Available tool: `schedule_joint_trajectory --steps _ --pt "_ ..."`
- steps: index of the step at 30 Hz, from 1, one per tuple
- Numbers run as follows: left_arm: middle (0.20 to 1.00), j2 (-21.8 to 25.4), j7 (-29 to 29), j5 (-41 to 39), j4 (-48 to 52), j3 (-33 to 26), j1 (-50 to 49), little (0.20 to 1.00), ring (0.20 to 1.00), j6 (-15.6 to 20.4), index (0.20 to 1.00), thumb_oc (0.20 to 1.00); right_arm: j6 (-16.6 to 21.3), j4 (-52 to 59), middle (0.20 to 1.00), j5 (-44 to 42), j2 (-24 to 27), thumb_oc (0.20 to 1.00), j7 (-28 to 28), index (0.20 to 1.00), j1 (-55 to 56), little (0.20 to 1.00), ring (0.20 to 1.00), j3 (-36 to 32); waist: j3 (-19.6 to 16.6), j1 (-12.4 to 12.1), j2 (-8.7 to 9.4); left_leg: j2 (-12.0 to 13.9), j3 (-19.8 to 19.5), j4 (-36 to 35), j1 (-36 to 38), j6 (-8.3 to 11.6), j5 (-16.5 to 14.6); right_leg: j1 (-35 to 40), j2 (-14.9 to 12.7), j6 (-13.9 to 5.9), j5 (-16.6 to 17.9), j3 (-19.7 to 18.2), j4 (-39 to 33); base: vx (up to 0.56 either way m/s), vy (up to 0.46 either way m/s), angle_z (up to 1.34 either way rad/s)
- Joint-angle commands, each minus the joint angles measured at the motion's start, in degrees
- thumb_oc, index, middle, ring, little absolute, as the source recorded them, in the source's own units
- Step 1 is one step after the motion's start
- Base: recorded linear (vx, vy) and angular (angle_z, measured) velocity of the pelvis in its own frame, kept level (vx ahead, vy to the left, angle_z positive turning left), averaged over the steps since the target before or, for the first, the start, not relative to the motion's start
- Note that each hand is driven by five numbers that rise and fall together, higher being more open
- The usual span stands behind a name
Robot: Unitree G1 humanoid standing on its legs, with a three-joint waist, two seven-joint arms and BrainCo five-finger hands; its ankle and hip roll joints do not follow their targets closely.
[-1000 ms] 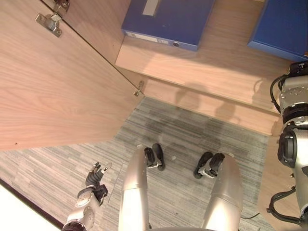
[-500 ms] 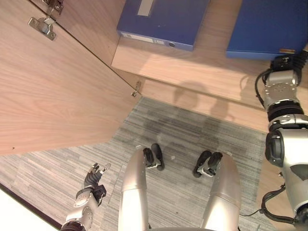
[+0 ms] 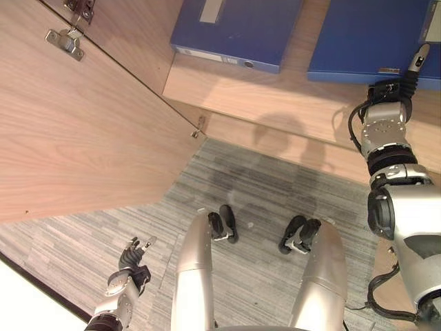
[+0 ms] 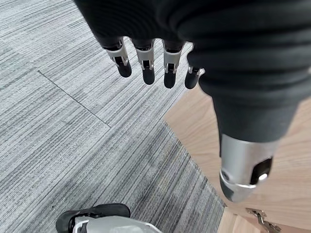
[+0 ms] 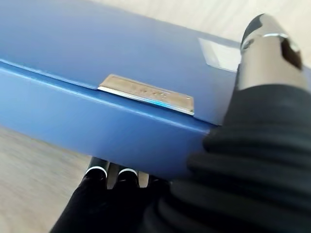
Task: Put the empty folder in the office cabinet
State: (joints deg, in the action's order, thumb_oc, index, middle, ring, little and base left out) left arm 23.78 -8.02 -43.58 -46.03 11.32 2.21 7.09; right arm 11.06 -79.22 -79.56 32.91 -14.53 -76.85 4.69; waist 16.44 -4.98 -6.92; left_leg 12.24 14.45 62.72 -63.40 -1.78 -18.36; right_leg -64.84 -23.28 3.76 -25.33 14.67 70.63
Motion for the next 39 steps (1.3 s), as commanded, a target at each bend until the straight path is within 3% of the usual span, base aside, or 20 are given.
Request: schedule_joint_trajectory --steps 1,4,7,9,13,20,21,25,27,28,29,34,39 --pt "1.0 5.2 1.9 0.3 -2.7 -0.9 1.2 1.0 1.0 0.2 1.0 1.0 -13.5 -6.1 1.0 15.3 6.5 1.0 2.4 1.0 -5.7 1.0 1.0 7.4 -0.5 -1.1 1.94 -2.3 -1.8 -2.5 1.4 0.65 -3.6 4.6 0.2 -4.31 -2.2 -1.0 -6.2 -0.02 -0.026 0.06" --pt "1.0 5.9 3.2 1.0 -1.7 -0.5 0.7 1.0 1.0 -0.8 1.0 1.0 -16.6 -10.0 1.0 19.5 9.1 1.0 4.8 1.0 -6.5 1.0 1.0 9.2 -0.5 -1.2 1.88 -2.4 -1.9 -2.5 1.3 0.63 -3.6 4.5 0.2 -4.33 -2.1 -0.8 -6.3 -0.01 -0.021 0.09" --pt "1.0 6.4 3.7 1.5 -0.6 -0.3 0.2 1.0 1.0 -1.3 1.0 1.0 -16.1 -11.2 1.0 17.2 10.3 1.0 4.9 1.0 -6.7 1.0 1.0 8.3 -0.6 -1.7 1.66 -2.4 -2.0 -2.6 1.2 0.61 -3.8 4.7 0.1 -4.41 -2.3 -0.6 -6.4 0.01 -0.007 0.06" --pt "1.0 6.1 3.5 1.4 0.4 -0.4 -0.4 1.0 1.0 -1.6 1.0 1.0 -13.0 -8.2 1.0 11.3 9.7 1.0 4.5 1.0 -6.1 1.0 1.0 5.3 -0.7 -1.7 1.51 -2.6 -1.9 -2.6 1.5 0.61 -3.9 4.9 0.2 -4.53 -2.5 -0.6 -6.4 0.0 0.0 0.0" --pt "1.0 5.2 2.1 1.1 -0.5 -1.7 -1.2 1.0 1.0 -1.1 1.0 1.0 -2.9 0.2 1.0 0.6 8.3 1.0 2.6 1.0 -5.7 1.0 1.0 0.0 -1.1 -1.7 1.26 -2.7 -1.7 -3.2 2.0 0.73 -3.9 5.3 0.2 -4.89 -2.5 -0.8 -7.0 0.02 0.016 -0.02" --pt "1.0 3.2 -1.0 1.5 -2.1 -3.3 -1.3 1.0 1.0 0.3 1.0 1.0 13.6 25.1 1.0 -4.4 -0.3 1.0 1.1 1.0 0.3 1.0 1.0 -7.5 -1.0 -0.3 1.12 -2.7 -1.0 -4.2 2.5 0.93 -3.6 5.5 0.5 -5.28 -2.0 -1.1 -7.9 0.0 0.007 -0.02" --pt "1.0 3.1 -1.2 1.5 -2.5 -3.5 -1.2 1.0 1.0 0.5 1.0 1.0 13.8 26.4 1.0 -4.1 -0.8 1.0 0.6 1.0 0.6 1.0 1.0 -7.3 -1.0 -0.1 1.19 -2.7 -1.1 -4.2 2.4 0.93 -3.5 5.4 0.6 -5.28 -2.0 -1.1 -7.9 -0.01 0.019 -0.05" --pt "1.0 3.3 -1.0 0.3 -2.1 -3.2 -1.5 1.0 1.0 0.2 1.0 1.0 9.2 26.1 1.0 -0.2 -0.5 1.0 -0.5 1.0 0.2 1.0 1.0 -2.3 -0.9 0.1 1.67 -2.6 -1.2 -4.0 1.9 0.84 -3.2 5.0 0.5 -5.15 -1.6 -1.3 -7.7 0.0 0.0 0.0" --pt "1.0 3.8 -0.1 0.3 -2.1 -3.0 -1.5 1.0 1.0 -0.3 1.0 1.0 2.3 23.8 1.0 3.6 0.3 1.0 0.0 1.0 0.4 1.0 1.0 2.8 -0.8 0.2 2.06 -2.6 -1.2 -4.1 1.7 0.83 -3.0 4.8 0.6 -4.86 -1.3 -1.3 -7.8 0.0 0.0 0.0" --pt "1.0 3.6 -0.1 0.3 -2.1 -3.0 -1.5 1.0 1.0 -0.3 1.0 1.0 2.0 23.6 1.0 3.6 0.4 1.0 0.1 1.0 0.1 1.0 1.0 2.9 -0.8 0.3 1.91 -2.6 -1.2 -4.1 1.7 0.83 -2.9 4.8 0.6 -4.85 -1.3 -1.3 -7.8 0.0 0.0 0.0" --pt "1.0 4.0 0.4 0.2 -2.2 -2.8 -1.3 1.0 1.0 -0.4 1.0 1.0 -1.4 21.7 1.0 5.3 0.8 1.0 0.7 1.0 0.0 1.0 1.0 5.6 -0.7 0.4 2.16 -2.4 -1.2 -4.1 1.6 0.85 -2.8 4.6 0.6 -4.78 -1.1 -1.3 -7.8 0.0 0.0 0.0" --pt "1.0 5.6 3.3 1.0 -3.3 -2.3 -0.3 1.0 1.0 -2.1 1.0 1.0 -15.5 12.3 1.0 17.7 3.3 1.0 7.6 1.0 1.0 1.0 1.0 16.2 0.0 0.9 3.46 -2.2 -1.1 -4.2 0.8 1.01 -2.3 3.9 0.7 -4.33 -0.4 -1.1 -8.1 -0.01 -0.003 0.0" --pt "1.0 5.7 4.4 1.7 -4.6 -2.5 0.7 1.0 1.0 -2.9 1.0 1.0 -19.5 8.0 1.0 24.6 2.7 1.0 11.4 1.0 3.3 1.0 1.0 19.2 0.3 1.1 3.85 -2.2 -1.1 -4.2 0.2 0.98 -2.0 3.4 0.9 -4.15 0.0 -1.1 -8.4 -0.01 -0.002 -0.02"
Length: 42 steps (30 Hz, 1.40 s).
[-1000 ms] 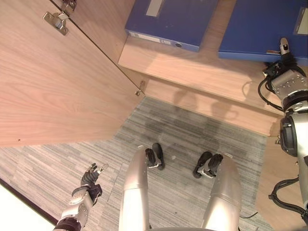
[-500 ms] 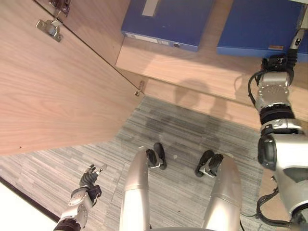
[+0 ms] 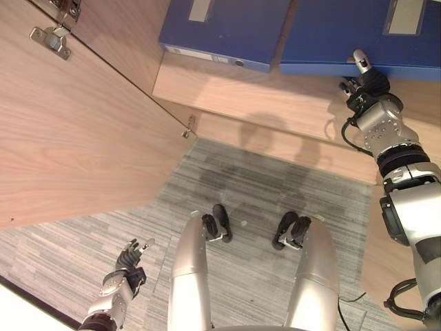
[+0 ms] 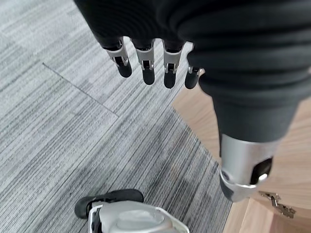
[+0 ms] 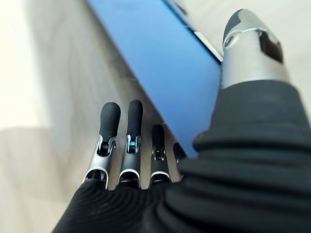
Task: Put the empty folder in the office cabinet
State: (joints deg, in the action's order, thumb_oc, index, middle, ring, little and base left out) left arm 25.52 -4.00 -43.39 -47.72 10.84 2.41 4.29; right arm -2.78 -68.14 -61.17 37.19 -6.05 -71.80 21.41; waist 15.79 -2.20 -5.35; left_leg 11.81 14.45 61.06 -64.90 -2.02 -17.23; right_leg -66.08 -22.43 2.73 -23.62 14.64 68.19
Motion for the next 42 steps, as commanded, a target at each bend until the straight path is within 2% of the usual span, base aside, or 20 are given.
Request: schedule_joint_trajectory --steps 1,3,12,13,14,16,19,20,21,23,24,25,26,27,28,31,34,37,41,42 --pt "1.0 3.9 0.5 1.8 -3.4 -2.1 0.9 1.0 1.0 -0.2 1.0 1.0 -6.4 -3.1 1.0 8.4 -2.0 1.0 3.7 1.0 -0.7 1.0 1.0 2.9 1.0 -1.5 2.34 -1.8 -1.1 -2.6 1.6 1.22 -3.1 4.6 0.1 -3.11 -1.6 -1.1 -6.1 -0.02 -0.01 -0.06" --pt "1.0 4.1 1.1 3.3 -5.5 -2.8 2.4 1.0 1.0 -0.7 1.0 1.0 -9.0 -3.7 1.0 14.7 -3.0 1.0 7.3 1.0 2.8 1.0 1.0 4.9 1.3 -1.1 2.52 -1.7 -1.0 -2.8 1.5 1.18 -2.9 4.4 0.1 -3.02 -1.4 -1.0 -6.2 -0.02 -0.018 -0.06" --pt "1.0 4.2 2.3 3.9 -8.7 -3.5 4.3 1.0 1.0 -0.4 1.0 1.0 -10.2 -4.0 1.0 24.5 -1.1 1.0 13.5 1.0 4.7 1.0 1.0 9.8 1.6 -1.0 2.95 -1.8 -1.1 -2.8 0.9 1.15 -2.6 3.9 -0.1 -3.04 -1.1 -0.7 -6.4 0.0 0.0 0.0" --pt "1.0 4.3 2.5 4.0 -8.9 -3.6 4.1 1.0 1.0 -0.5 1.0 1.0 -10.0 -3.6 1.0 27.4 -0.1 1.0 14.8 1.0 4.2 1.0 1.0 11.6 1.5 -1.1 3.12 -1.8 -1.2 -2.9 0.9 1.18 -2.6 3.8 -0.2 -3.09 -1.0 -0.8 -6.4 0.0 0.0 0.0" --pt "1.0 4.1 2.9 4.3 -9.1 -4.0 3.9 1.0 1.0 -0.6 1.0 1.0 -9.6 -1.7 1.0 36.2 2.4 1.0 17.1 1.0 2.6 1.0 1.0 16.9 1.6 -1.0 3.34 -1.7 -1.3 -2.7 0.7 1.19 -2.6 3.6 -0.3 -3.11 -1.0 -0.7 -6.3 0.0 0.0 0.0" --pt "1.0 3.8 3.2 4.0 -8.4 -4.5 2.9 1.0 1.0 -0.5 1.0 1.0 -8.7 1.5 1.0 45.2 5.7 1.0 19.3 1.0 1.1 1.0 1.0 23.0 1.5 -1.1 3.63 -1.5 -1.3 -2.8 0.6 1.29 -2.7 3.6 -0.4 -3.26 -0.9 -0.6 -6.5 0.0 0.0 0.0" --pt "1.0 2.9 3.6 4.6 -5.9 -5.8 -0.2 1.0 1.0 -0.3 1.0 1.0 -6.7 16.2 1.0 56.5 13.0 1.0 23.0 1.0 -0.1 1.0 1.0 31.7 1.4 -0.9 3.71 -1.3 -1.4 -2.8 0.4 1.49 -2.8 3.6 -0.6 -3.52 -0.9 -0.6 -6.5 0.0 0.001 0.01" --pt "1.0 2.1 3.8 5.6 -4.7 -7.1 -2.0 1.0 1.0 -0.2 1.0 1.0 -4.2 29.1 1.0 61.6 19.4 1.0 25.1 1.0 -0.4 1.0 1.0 35.4 1.3 -0.8 3.82 -1.2 -1.4 -2.9 0.2 1.59 -3.0 3.5 -0.7 -3.71 -1.1 -0.5 -6.6 0.0 0.0 0.0" --pt "1.0 1.7 4.1 6.5 -4.5 -8.5 -2.7 1.0 1.0 0.1 1.0 1.0 -2.2 35.7 1.0 62.6 24.4 1.0 26.9 1.0 0.7 1.0 1.0 36.3 1.0 -0.8 3.88 -1.1 -1.6 -3.0 0.1 1.65 -3.0 3.5 -0.9 -3.78 -1.3 -0.5 -6.6 0.0 0.0 0.0" --pt "1.0 1.3 4.4 7.3 -4.9 -9.3 -2.8 1.0 1.0 0.1 1.0 1.0 -1.3 38.4 1.0 65.8 27.2 1.0 28.4 1.0 0.0 1.0 1.0 38.4 0.8 -0.9 3.74 -1.0 -1.8 -2.9 -0.1 1.7 -3.1 3.3 -1.1 -3.91 -1.4 -0.5 -6.6 0.0 0.0 0.0" --pt "1.0 1.3 4.0 7.6 -4.2 -10.2 -2.7 1.0 1.0 0.0 1.0 1.0 -1.5 41.0 1.0 71.4 28.3 1.0 29.5 1.0 -0.8 1.0 1.0 39.8 0.6 -1.0 3.67 -1.0 -1.9 -3.0 -0.2 1.72 -3.1 3.2 -1.1 -3.96 -1.5 -0.6 -6.6 0.0 0.0 0.0" --pt "1.0 1.2 3.9 7.9 -4.2 -10.9 -2.7 1.0 1.0 -0.1 1.0 1.0 -1.5 42.8 1.0 73.7 28.8 1.0 30.2 1.0 -0.9 1.0 1.0 39.8 0.5 -1.0 3.66 -1.0 -1.8 -3.1 -0.2 1.72 -3.1 3.3 -1.1 -3.99 -1.4 -0.6 -6.7 0.0 0.0 0.0" --pt "1.0 0.2 3.3 9.0 -4.0 -12.3 -2.4 1.0 1.0 -0.9 1.0 1.0 -1.3 49.3 1.0 78.9 29.8 1.0 31.7 1.0 1.7 1.0 1.0 36.9 0.4 -0.4 3.37 -1.0 -1.7 -3.4 -0.4 1.59 -3.1 3.0 -1.0 -4.04 -1.1 -0.7 -7.1 0.0 0.0 0.0" --pt "1.0 0.0 3.1 9.7 -3.6 -12.8 -2.4 1.0 1.0 -1.4 1.0 1.0 -1.4 52.6 1.0 80.5 30.4 1.0 32.8 1.0 4.8 1.0 1.0 34.1 0.4 -0.3 3.43 -1.1 -1.8 -3.5 -0.5 1.51 -3.0 2.9 -1.0 -4.03 -1.1 -0.7 -7.2 -0.01 0.012 -0.08" --pt "1.0 -0.5 3.0 11.2 -2.9 -14.0 -2.2 1.0 1.0 -2.4 1.0 1.0 -1.0 59.6 1.0 82.5 30.9 1.0 36.2 1.0 11.0 1.0 1.0 29.2 0.4 0.1 3.51 -1.3 -1.7 -3.9 -0.8 1.4 -3.0 2.7 -0.8 -4.02 -0.9 -0.7 -7.6 -0.01 -0.004 -0.09" --pt "1.0 -0.8 3.2 13.4 -2.2 -14.5 -2.2 1.0 1.0 -3.0 1.0 1.0 -0.4 64.2 1.0 80.8 31.1 1.0 39.6 1.0 16.7 1.0 1.0 26.8 0.5 0.1 3.52 -1.4 -1.8 -4.0 -1.2 1.33 -2.9 2.4 -0.7 -4.0 -0.8 -0.8 -7.7 -0.01 -0.006 -0.08" --pt "1.0 -0.5 3.9 15.3 -1.5 -14.2 -2.3 1.0 1.0 -3.3 1.0 1.0 -0.1 69.2 1.0 76.7 31.6 1.0 43.6 1.0 19.3 1.0 1.0 27.2 0.7 -0.1 3.7 -1.5 -1.9 -3.9 -1.4 1.38 -2.7 2.1 -0.8 -3.95 -0.7 -0.8 -7.4 0.0 -0.003 -0.02" --pt "1.0 -0.5 4.2 15.4 -2.0 -14.2 -1.6 1.0 1.0 -3.1 1.0 1.0 -0.6 71.2 1.0 73.1 30.7 1.0 43.6 1.0 20.3 1.0 1.0 27.4 0.7 -0.1 3.9 -1.5 -1.8 -4.3 -1.1 1.59 -2.3 2.5 -0.8 -4.06 -0.1 -0.8 -7.9 -0.01 0.007 0.0" --pt "1.0 0.1 3.3 15.8 -4.3 -13.6 0.5 1.0 1.0 -2.6 1.0 1.0 0.3 73.9 1.0 73.3 27.5 1.0 41.7 1.0 20.9 1.0 1.0 27.8 1.0 0.2 4.62 -1.4 -0.7 -9.9 3.8 2.54 0.1 7.0 0.2 -5.32 2.7 0.4 -13.2 -0.06 0.016 -0.06" --pt "1.0 0.7 3.5 16.7 -5.5 -12.9 1.4 1.0 1.0 -2.6 1.0 1.0 0.9 75.5 1.0 74.3 27.3 1.0 42.0 1.0 21.4 1.0 1.0 28.9 0.5 0.5 5.28 -1.8 -0.6 -14.9 8.9 3.05 1.9 11.7 0.9 -6.6 5.0 1.4 -17.6 -0.04 0.007 -0.13"
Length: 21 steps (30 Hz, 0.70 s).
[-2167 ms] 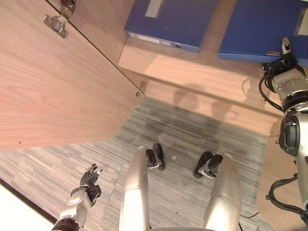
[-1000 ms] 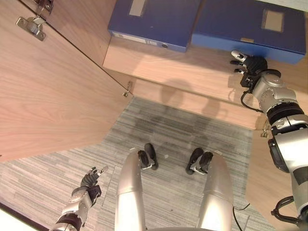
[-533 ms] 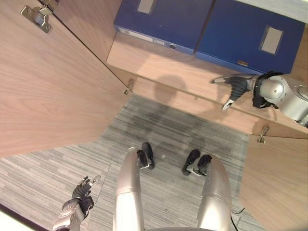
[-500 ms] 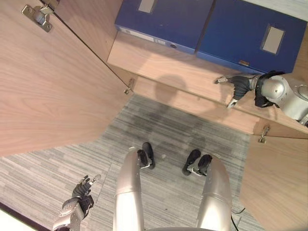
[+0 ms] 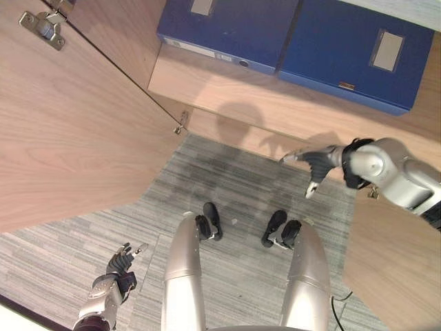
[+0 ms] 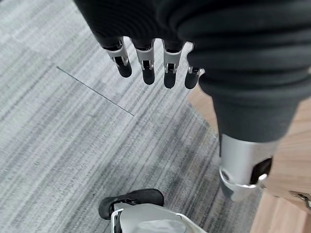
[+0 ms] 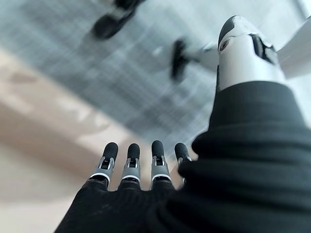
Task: Put the empty folder in the office cabinet
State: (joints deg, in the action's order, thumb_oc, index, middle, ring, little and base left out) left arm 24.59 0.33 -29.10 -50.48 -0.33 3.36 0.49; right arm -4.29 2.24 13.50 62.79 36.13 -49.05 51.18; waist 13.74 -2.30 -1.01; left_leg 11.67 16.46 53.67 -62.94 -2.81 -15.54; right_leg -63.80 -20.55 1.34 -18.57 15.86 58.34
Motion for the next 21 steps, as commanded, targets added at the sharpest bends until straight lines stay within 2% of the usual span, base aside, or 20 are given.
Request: schedule_joint_trajectory --steps 1,6,7,10,13,14,17,18,21 --pt "1.0 1.6 -0.8 2.4 -2.8 -1.7 0.5 1.0 1.0 1.2 1.0 1.0 2.5 5.1 1.0 -0.3 1.7 1.0 -0.2 1.0 -1.3 1.0 1.0 -0.9 2.8 0.6 0.92 -1.8 -2.6 -8.0 7.5 3.85 0.4 10.1 -0.9 -5.25 0.1 0.3 -8.2 -0.03 0.015 -0.06" --pt "1.0 1.3 -0.2 3.4 -7.7 -0.6 1.4 1.0 1.0 0.8 1.0 1.0 2.9 1.7 1.0 2.4 -0.6 1.0 -3.2 1.0 2.6 1.0 1.0 -0.8 2.7 1.3 2.02 -3.8 -2.3 -17.9 19.5 4.57 3.6 22.1 1.1 -7.31 4.8 2.3 -18.3 0.0 0.037 0.04" --pt "1.0 0.5 -0.4 3.4 -9.8 0.3 1.8 1.0 1.0 0.8 1.0 1.0 1.8 -5.4 1.0 5.5 -5.3 1.0 -7.4 1.0 6.1 1.0 1.0 -3.3 3.5 1.4 2.21 -4.9 -2.0 -22.6 25.4 4.53 5.0 28.0 1.8 -7.94 7.1 3.0 -23.2 0.0 0.074 -0.14" --pt "1.0 -1.6 -0.7 4.9 -13.5 2.4 2.9 1.0 1.0 0.3 1.0 1.0 0.0 -17.0 1.0 7.7 -14.4 1.0 -12.7 1.0 10.1 1.0 1.0 -7.0 3.3 1.8 2.0 -6.4 -1.6 -28.9 32.8 4.43 6.8 35.2 2.7 -8.74 9.8 3.5 -30.5 0.0 0.081 -0.09" --pt "1.0 -3.7 -0.5 7.6 -16.1 4.7 3.8 1.0 1.0 0.2 1.0 1.0 -1.3 -28.2 1.0 4.1 -23.6 1.0 -17.7 1.0 14.7 1.0 1.0 -11.6 2.1 2.1 1.61 -7.7 -1.8 -35.7 40.1 4.12 8.4 42.3 3.4 -9.72 12.6 4.3 -37.4 0.0 0.098 -0.2" --pt "1.0 -4.6 -0.6 9.5 -17.7 5.9 4.5 1.0 1.0 0.5 1.0 1.0 -1.3 -36.2 1.0 1.7 -29.4 1.0 -20.8 1.0 16.4 1.0 1.0 -13.4 0.7 2.1 1.31 -8.7 -1.7 -39.9 43.9 4.24 9.9 46.1 3.8 -10.48 14.4 5.0 -41.4 0.01 0.084 -0.08" --pt "1.0 -5.1 -0.6 11.1 -18.6 6.5 5.0 1.0 1.0 0.5 1.0 1.0 -1.3 -39.2 1.0 2.0 -31.6 1.0 -22.5 1.0 17.4 1.0 1.0 -14.4 0.3 2.2 1.08 -9.3 -1.9 -42.9 46.5 4.25 11.0 48.0 3.9 -10.84 15.2 5.3 -43.0 0.01 0.043 -0.06" --pt "1.0 -5.9 -1.2 13.9 -19.9 8.3 6.6 1.0 1.0 0.8 1.0 1.0 -1.1 -46.1 1.0 -0.8 -35.6 1.0 -25.9 1.0 20.5 1.0 1.0 -17.7 -1.0 2.9 0.51 -9.2 -2.8 -46.8 49.5 4.53 13.6 49.9 4.8 -11.34 15.2 4.7 -42.6 -0.03 0.007 0.09" --pt "1.0 -7.6 -2.3 16.5 -22.1 9.7 7.9 1.0 1.0 1.3 1.0 1.0 0.3 -57.2 1.0 -6.9 -42.2 1.0 -30.9 1.0 24.4 1.0 1.0 -21.8 -3.0 3.5 0.16 -8.3 -2.6 -51.6 53.2 4.66 17.1 54.0 7.9 -11.14 12.5 2.5 -38.4 -0.03 -0.007 0.26"
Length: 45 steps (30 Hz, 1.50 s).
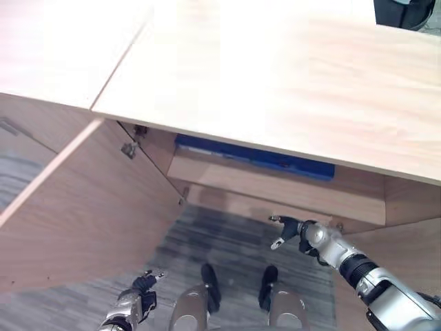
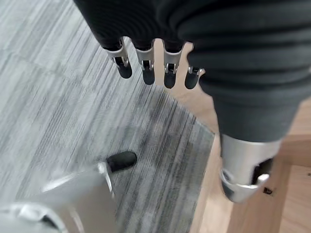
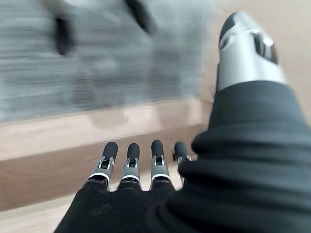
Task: Put the empty folder in the office cabinet
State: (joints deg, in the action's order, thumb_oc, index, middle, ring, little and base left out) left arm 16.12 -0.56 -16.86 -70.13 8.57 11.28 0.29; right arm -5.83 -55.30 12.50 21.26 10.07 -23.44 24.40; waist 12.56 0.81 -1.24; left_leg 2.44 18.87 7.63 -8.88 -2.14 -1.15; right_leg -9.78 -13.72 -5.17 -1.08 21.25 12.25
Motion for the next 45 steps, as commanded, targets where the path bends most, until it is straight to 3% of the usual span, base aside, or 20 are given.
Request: schedule_joint_trajectory --steps 1,4,5,6,8,13,15,16,17,18,21,23,25,33,37,39,40,42,45 --pt "1.0 0.5 -1.4 4.6 -2.7 1.2 -0.5 1.0 1.0 1.7 1.0 1.0 2.0 -1.9 1.0 -7.4 -2.3 1.0 -5.1 1.0 0.2 1.0 1.0 4.2 -2.7 0.2 0.54 1.0 -4.7 -6.8 0.1 3.93 3.3 1.5 1.6 -4.47 -5.4 -2.9 8.5 -0.01 -0.037 -0.01" --pt "1.0 -1.3 -1.7 4.4 -3.4 2.2 -1.6 1.0 1.0 2.0 1.0 1.0 2.2 -9.6 1.0 -11.3 -6.3 1.0 -7.3 1.0 4.0 1.0 1.0 1.2 -6.1 -1.6 2.23 0.5 -3.6 -9.0 0.8 4.28 4.8 8.7 3.3 -3.96 -6.8 -1.7 2.4 -0.05 -0.143 -0.18" --pt "1.0 -2.3 -2.0 4.0 -3.9 2.2 -2.0 1.0 1.0 2.0 1.0 1.0 2.3 -13.1 1.0 -13.3 -8.4 1.0 -8.1 1.0 6.2 1.0 1.0 0.5 -7.9 -2.5 3.68 1.3 -2.7 -9.3 -0.3 5.03 6.4 10.8 6.1 -3.11 -8.2 -3.2 -5.1 -0.1 -0.189 -0.29" --pt "1.0 -2.3 -2.0 4.0 -3.9 2.2 -2.0 1.0 1.0 2.0 1.0 1.0 2.3 -13.2 1.0 -13.3 -8.5 1.0 -8.1 1.0 6.2 1.0 1.0 0.5 -7.9 -2.5 3.7 1.3 -2.7 -9.3 -0.3 5.06 6.4 10.9 6.1 -3.07 -8.1 -3.2 -5.2 -0.14 -0.213 -0.26" --pt "1.0 -3.9 -3.2 2.0 -4.9 1.2 -1.6 1.0 1.0 2.1 1.0 1.0 3.0 -15.8 1.0 -16.5 -10.0 1.0 -10.0 1.0 8.4 1.0 1.0 -0.9 -9.1 -2.4 4.3 3.3 -1.3 -10.4 -0.4 6.63 8.6 11.6 9.6 -1.88 -7.7 -5.8 -9.9 -0.1 -0.184 -0.4" --pt "1.0 -5.6 -3.5 2.0 -5.9 0.9 -2.5 1.0 1.0 1.9 1.0 1.0 3.6 -16.0 1.0 -17.3 -10.2 1.0 -11.8 1.0 12.1 1.0 1.0 -2.5 -9.1 -1.5 4.91 5.4 0.0 -8.0 -0.6 7.57 8.9 13.6 11.4 -0.38 -7.9 -5.9 -11.8 -0.08 -0.139 -0.21" --pt "1.0 -7.0 -4.0 0.5 -6.3 0.3 -2.2 1.0 1.0 2.1 1.0 1.0 4.0 -16.7 1.0 -19.0 -9.7 1.0 -12.6 1.0 14.1 1.0 1.0 -3.4 -7.7 -1.3 5.75 5.9 -3.7 3.3 -3.5 6.95 4.7 12.8 11.7 1.07 -7.4 -7.6 -11.3 -0.2 -0.146 -0.07" --pt "1.0 -7.0 -4.0 0.5 -6.3 0.3 -2.2 1.0 1.0 2.1 1.0 1.0 4.0 -16.7 1.0 -19.0 -9.7 1.0 -12.6 1.0 14.1 1.0 1.0 -3.4 -7.7 -1.3 5.75 5.9 -3.7 3.4 -3.5 6.95 4.7 12.8 11.7 1.07 -7.4 -7.6 -11.3 -0.2 -0.043 -0.42" --pt "1.0 -8.1 -4.0 -0.3 -7.0 0.2 -2.4 1.0 1.0 2.4 1.0 1.0 4.2 -18.2 1.0 -20.4 -9.4 1.0 -13.0 1.0 15.5 1.0 1.0 -4.7 -7.5 -0.9 6.32 3.7 -8.1 9.8 -4.6 5.0 1.2 11.5 11.1 1.64 -5.9 -8.7 -11.0 -0.16 -0.024 -0.87" --pt "1.0 -8.6 -3.9 -0.6 -7.4 0.2 -2.5 1.0 1.0 2.5 1.0 1.0 4.4 -19.1 1.0 -21.5 -9.4 1.0 -12.9 1.0 15.9 1.0 1.0 -5.6 -7.7 -0.6 6.4 2.7 -9.5 11.4 -4.0 4.47 -0.7 11.3 11.1 1.57 -5.6 -9.9 -11.0 -0.15 -0.015 -0.98" --pt "1.0 -9.4 -3.1 -0.6 -7.8 0.7 -3.0 1.0 1.0 2.6 1.0 1.0 4.9 -20.2 1.0 -23.9 -9.2 1.0 -12.2 1.0 18.1 1.0 1.0 -7.7 -9.4 0.0 5.44 -0.6 -13.8 6.7 0.9 2.61 -5.3 11.1 12.3 1.12 -4.7 -13.9 -12.1 0.05 0.065 -0.74" --pt "1.0 -9.7 -2.7 0.3 -8.4 1.5 -3.0 1.0 1.0 2.7 1.0 1.0 5.2 -21.1 1.0 -24.7 -8.7 1.0 -12.0 1.0 19.3 1.0 1.0 -9.3 -10.0 0.6 4.86 -3.6 -17.3 2.4 2.8 2.46 -5.3 10.2 12.7 0.93 -3.9 -15.9 -12.3 0.05 0.112 -0.73" --pt "1.0 -10.0 -2.2 0.7 -8.8 2.0 -3.0 1.0 1.0 2.7 1.0 1.0 5.1 -21.5 1.0 -25.8 -8.5 1.0 -12.0 1.0 20.0 1.0 1.0 -10.8 -10.3 1.5 4.63 -4.1 -17.6 0.4 3.9 2.51 -5.4 9.9 13.0 0.87 -3.6 -16.8 -12.5 0.01 0.066 -0.63" --pt "1.0 -10.2 -0.5 2.9 -9.6 2.0 -3.8 1.0 1.0 2.7 1.0 1.0 5.4 -24.0 1.0 -30.5 -7.7 1.0 -11.1 1.0 22.7 1.0 1.0 -16.7 -11.8 5.4 2.09 -4.3 -9.3 -8.2 9.0 0.78 -4.3 5.8 13.6 -1.49 -0.3 -26.8 -12.2 0.01 0.159 -0.86" --pt "1.0 -9.4 -0.7 2.6 -9.3 1.7 -3.2 1.0 1.0 2.7 1.0 1.0 5.5 -23.4 1.0 -30.9 -6.1 1.0 -11.9 1.0 22.2 1.0 1.0 -18.5 -9.9 6.9 1.21 -4.4 -5.6 -9.1 9.3 -0.36 -4.3 1.8 13.6 -2.67 -1.2 -28.3 -6.9 -0.09 0.128 -0.66" --pt "1.0 -9.1 -0.8 2.5 -9.2 1.7 -3.0 1.0 1.0 2.7 1.0 1.0 5.6 -23.2 1.0 -31.0 -5.5 1.0 -12.2 1.0 21.8 1.0 1.0 -19.1 -9.2 6.8 1.03 -4.2 -4.8 -9.1 9.3 -0.42 -4.2 0.5 12.9 -3.01 -1.3 -26.9 -4.9 -0.1 0.029 -0.83" --pt "1.0 -8.1 -1.2 2.9 -9.2 0.9 -2.6 1.0 1.0 2.4 1.0 1.0 5.8 -23.0 1.0 -31.3 -4.2 1.0 -12.9 1.0 21.1 1.0 1.0 -20.4 -8.7 6.2 0.7 -3.4 -3.2 -9.9 9.8 -0.05 -3.9 -0.1 9.6 -3.69 -1.6 -20.8 -3.5 -0.09 -0.066 -1.16" --pt "1.0 -7.0 -1.0 3.2 -10.0 0.4 -1.7 1.0 1.0 2.1 1.0 1.0 5.8 -23.5 1.0 -32.3 -2.2 1.0 -13.2 1.0 21.4 1.0 1.0 -23.2 -9.3 6.3 1.06 -3.1 -3.9 -10.6 10.2 0.54 -3.2 0.9 7.0 -3.42 -1.0 -17.1 -5.6 0.01 -0.148 -0.47" --pt "1.0 -6.0 -0.4 3.6 -11.1 -0.8 -2.0 1.0 1.0 1.7 1.0 1.0 5.0 -25.8 1.0 -32.5 0.1 1.0 -12.8 1.0 21.8 1.0 1.0 -25.4 -11.7 6.1 2.41 -3.4 -3.3 -10.9 11.2 0.78 -3.6 2.8 7.0 -3.5 0.0 -16.9 -9.7 0.1 -0.18 0.13"
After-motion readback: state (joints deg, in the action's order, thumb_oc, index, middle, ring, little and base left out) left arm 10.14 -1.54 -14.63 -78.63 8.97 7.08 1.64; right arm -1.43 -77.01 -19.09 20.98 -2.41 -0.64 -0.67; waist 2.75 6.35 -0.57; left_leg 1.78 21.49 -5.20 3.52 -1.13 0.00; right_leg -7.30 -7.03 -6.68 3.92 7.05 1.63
